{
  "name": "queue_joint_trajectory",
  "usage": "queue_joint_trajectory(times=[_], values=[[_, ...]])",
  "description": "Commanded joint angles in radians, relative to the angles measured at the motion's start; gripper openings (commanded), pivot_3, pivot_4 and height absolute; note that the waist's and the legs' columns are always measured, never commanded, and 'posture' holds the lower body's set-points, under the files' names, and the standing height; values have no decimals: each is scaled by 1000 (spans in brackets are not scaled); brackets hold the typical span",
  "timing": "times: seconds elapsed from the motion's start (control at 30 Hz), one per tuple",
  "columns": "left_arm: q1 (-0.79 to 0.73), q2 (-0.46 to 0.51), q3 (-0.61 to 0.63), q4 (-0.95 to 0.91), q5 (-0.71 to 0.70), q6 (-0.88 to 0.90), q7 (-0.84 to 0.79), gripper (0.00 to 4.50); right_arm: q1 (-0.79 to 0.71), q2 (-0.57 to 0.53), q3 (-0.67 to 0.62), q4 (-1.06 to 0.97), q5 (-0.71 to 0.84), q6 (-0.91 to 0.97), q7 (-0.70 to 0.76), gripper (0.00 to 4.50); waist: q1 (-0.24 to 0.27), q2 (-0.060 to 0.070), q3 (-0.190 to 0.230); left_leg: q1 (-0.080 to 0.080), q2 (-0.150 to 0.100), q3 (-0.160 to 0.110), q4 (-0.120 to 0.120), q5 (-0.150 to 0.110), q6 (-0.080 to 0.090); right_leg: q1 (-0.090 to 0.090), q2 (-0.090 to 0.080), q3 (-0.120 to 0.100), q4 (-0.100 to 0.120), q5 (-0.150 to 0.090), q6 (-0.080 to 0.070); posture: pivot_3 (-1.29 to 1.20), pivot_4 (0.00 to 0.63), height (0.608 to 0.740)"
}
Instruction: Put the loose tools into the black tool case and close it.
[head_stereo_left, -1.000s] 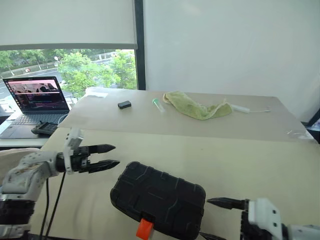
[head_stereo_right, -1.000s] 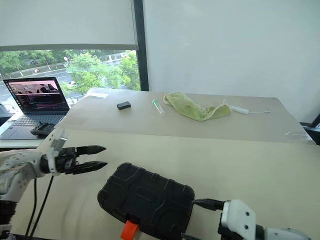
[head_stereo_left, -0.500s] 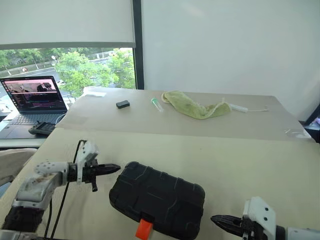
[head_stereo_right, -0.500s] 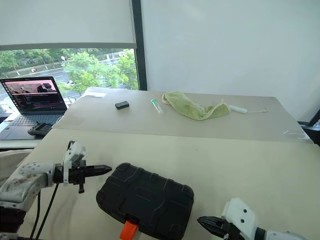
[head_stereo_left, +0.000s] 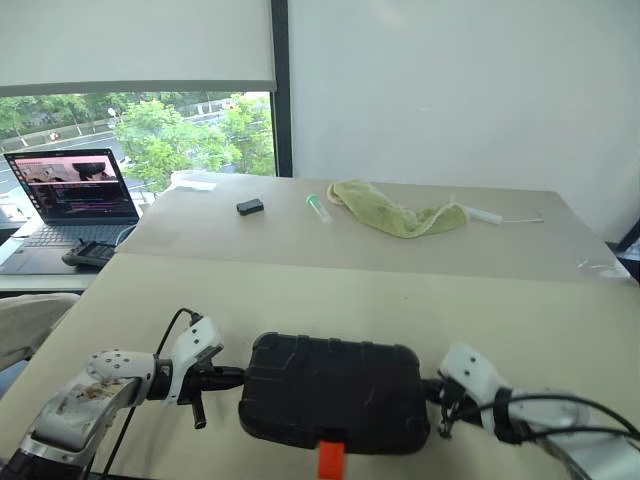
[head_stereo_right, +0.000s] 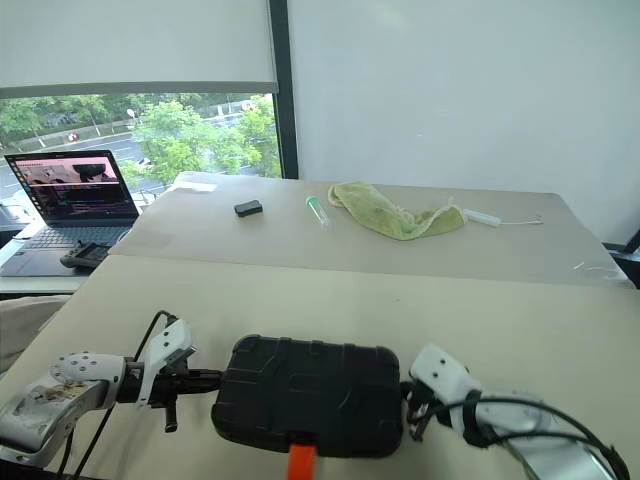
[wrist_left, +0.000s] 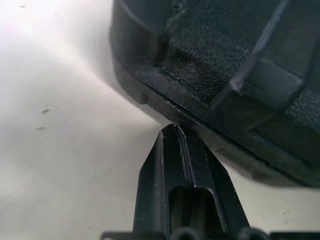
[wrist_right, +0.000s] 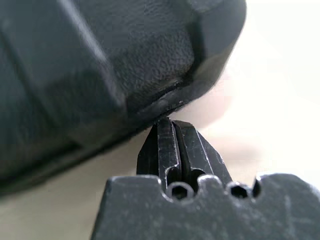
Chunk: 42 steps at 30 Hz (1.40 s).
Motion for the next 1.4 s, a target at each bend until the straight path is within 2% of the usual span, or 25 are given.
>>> queue_joint_trajectory(times=[0.03,0.27,0.5,0.6,0.7,0.77,0.83,1.0,1.13,1.2,1.3,1.4], values=[[-72,-91,-35,-108,-97,76,59,16,-175,18,64,77,-25,-58,70,53,1,0,0,0,0,0,0,0,0,0,0,-1,0,0,0,0,150,740],[-145,-216,-55,-122,-81,188,201,16,-477,99,180,474,-187,-186,128,53,-8,0,1,-1,-2,0,2,0,0,2,2,0,-1,2,2,0,150,740],[-183,-285,-54,-84,-59,206,282,16,-619,182,188,789,-291,-363,141,53,-10,0,1,0,-3,1,1,5,-1,2,2,0,-3,6,2,0,150,740],[-174,-281,13,-81,-63,215,318,16,-617,153,163,806,-347,-393,110,53,-9,0,1,-1,-2,1,1,6,-1,2,2,0,-3,8,2,0,150,740],[-198,-296,114,-40,-91,210,352,16,-572,102,117,730,-358,-356,108,53,-3,0,1,-1,-2,0,1,7,-3,1,2,0,-3,8,2,0,150,740],[-255,-300,183,14,-120,211,370,16,-495,59,44,598,-350,-269,83,53,6,0,1,-3,-2,-1,1,8,-5,0,0,-1,-3,8,2,0,150,740],[-313,-280,204,49,-167,193,307,16,-414,38,-51,443,-318,-146,60,53,22,0,1,-6,-3,-3,1,9,-6,-1,0,-2,-4,8,2,0,150,740],[-445,-226,141,103,-278,229,124,16,-231,56,-282,69,-186,127,64,53,14,2,0,-13,-4,-4,1,9,-6,-5,0,-1,-4,8,3,0,150,740],[-505,-203,15,141,-268,200,12,16,-130,113,-437,-162,-79,311,59,53,8,2,0,-11,-4,-4,1,8,-5,-3,2,-2,-4,8,3,0,150,740],[-542,-228,-65,174,-216,150,-5,16,-76,170,-517,-291,-23,433,51,53,2,2,0,-10,-4,-4,1,6,-2,-2,3,-1,-5,8,3,0,150,740],[-592,-246,-184,216,-133,79,-36,0,-17,263,-617,-474,107,624,75,901,6,2,0,-10,-4,-5,3,5,1,-1,3,-2,-5,8,4,0,150,740],[-617,-273,-269,268,-75,17,-68,0,26,310,-638,-512,259,630,-19,1787,1,2,0,-8,-4,-5,3,5,1,-1,4,0,-4,8,3,0,150,740]])
